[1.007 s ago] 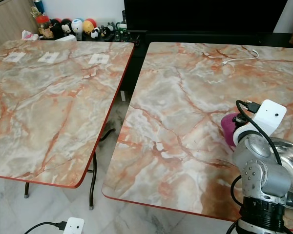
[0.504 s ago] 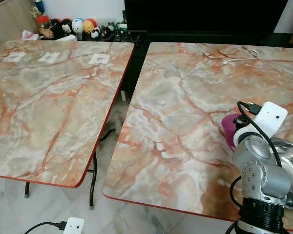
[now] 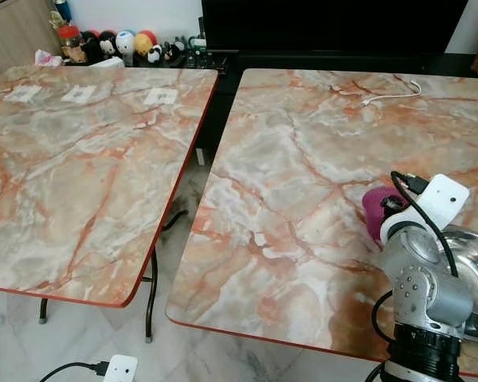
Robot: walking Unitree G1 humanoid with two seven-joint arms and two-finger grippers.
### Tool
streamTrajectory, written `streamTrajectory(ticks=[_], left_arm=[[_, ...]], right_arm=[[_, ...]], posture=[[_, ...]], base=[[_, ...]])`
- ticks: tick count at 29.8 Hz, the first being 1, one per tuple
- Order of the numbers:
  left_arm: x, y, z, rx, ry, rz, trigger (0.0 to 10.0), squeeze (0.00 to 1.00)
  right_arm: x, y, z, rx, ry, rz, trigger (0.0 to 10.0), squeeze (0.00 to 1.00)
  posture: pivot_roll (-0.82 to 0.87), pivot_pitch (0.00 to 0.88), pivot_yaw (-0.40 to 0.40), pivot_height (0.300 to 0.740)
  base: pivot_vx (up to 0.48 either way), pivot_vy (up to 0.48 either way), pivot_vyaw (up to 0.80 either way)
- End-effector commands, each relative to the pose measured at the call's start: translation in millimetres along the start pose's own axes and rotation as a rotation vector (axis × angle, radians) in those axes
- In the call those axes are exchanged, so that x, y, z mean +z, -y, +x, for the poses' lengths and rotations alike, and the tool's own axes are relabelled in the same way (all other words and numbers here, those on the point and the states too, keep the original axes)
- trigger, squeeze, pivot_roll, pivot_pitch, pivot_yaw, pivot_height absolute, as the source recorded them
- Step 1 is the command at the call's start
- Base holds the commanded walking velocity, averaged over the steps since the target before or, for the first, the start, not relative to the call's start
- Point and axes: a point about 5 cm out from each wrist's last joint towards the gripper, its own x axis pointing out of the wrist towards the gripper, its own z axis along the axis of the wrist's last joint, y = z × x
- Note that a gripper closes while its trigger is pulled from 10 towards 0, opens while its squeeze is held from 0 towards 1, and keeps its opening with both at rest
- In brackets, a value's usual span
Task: Setting the table
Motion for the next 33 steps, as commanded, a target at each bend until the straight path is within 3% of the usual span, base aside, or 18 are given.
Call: streamTrajectory(ticks=[1,20,33], left_arm=[[-5,-1.3,-1.7,-0.003,-0.009,0.02,10.0,0.0],[-5,-1.8,-1.5,-0.002,-0.006,0.021,10.0,0.0],[-4,-1.9,-1.4,-0.003,-0.001,0.022,10.0,0.0]], right_arm=[[-3,0.2,-0.4,0.001,-0.014,0.012,10.0,0.0],[7,-3.1,0.5,0.016,0.029,0.081,10.0,0.0],[13,-6.7,-1.1,0.031,0.067,0.058,10.0,0.0]], posture=[[-0.07,0.1,0.044,0.74],[-0.07,0.097,0.045,0.74],[-0.07,0.098,0.048,0.74]], base=[[0.0,0.0,0.0],[0.0,0.0,0.0],[0.0,0.0,0.0]])
